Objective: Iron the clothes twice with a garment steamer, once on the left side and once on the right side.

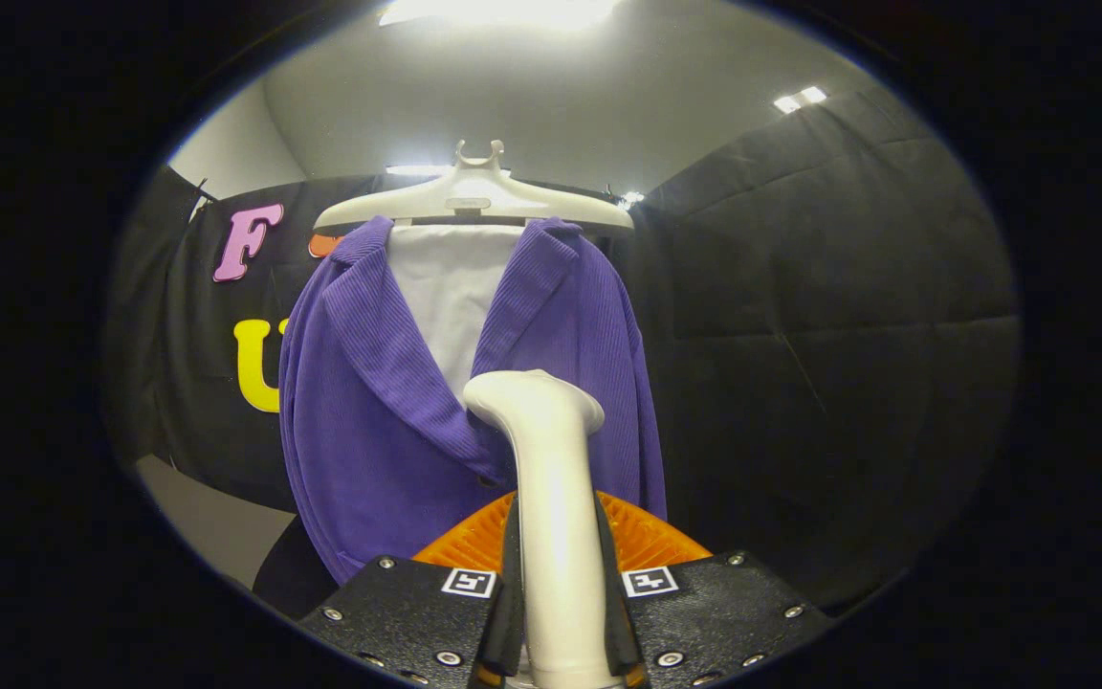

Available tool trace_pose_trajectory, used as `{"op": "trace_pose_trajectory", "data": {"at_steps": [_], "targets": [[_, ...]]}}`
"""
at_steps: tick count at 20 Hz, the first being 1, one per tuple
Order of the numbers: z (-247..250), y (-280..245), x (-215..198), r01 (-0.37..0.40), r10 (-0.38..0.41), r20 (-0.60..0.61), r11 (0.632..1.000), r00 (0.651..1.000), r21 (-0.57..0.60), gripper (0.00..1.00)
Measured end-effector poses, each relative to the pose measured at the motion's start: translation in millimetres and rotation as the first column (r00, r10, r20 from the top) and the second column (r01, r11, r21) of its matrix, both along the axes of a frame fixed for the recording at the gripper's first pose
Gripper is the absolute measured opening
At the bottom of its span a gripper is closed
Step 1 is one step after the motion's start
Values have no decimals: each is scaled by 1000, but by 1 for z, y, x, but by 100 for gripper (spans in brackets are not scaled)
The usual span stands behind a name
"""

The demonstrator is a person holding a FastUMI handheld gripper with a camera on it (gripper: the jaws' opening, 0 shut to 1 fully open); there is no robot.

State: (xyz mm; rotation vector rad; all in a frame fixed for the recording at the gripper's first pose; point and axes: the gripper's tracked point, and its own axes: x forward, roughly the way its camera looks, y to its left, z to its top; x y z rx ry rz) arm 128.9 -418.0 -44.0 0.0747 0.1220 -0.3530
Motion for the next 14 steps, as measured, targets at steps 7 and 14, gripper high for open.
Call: {"op": "trace_pose_trajectory", "data": {"at_steps": [7,14], "targets": [[-45,13,-18,-48,51,-87,998,995,28,34],[-91,8,-40,-85,88,-188,996,978,21,34]]}}
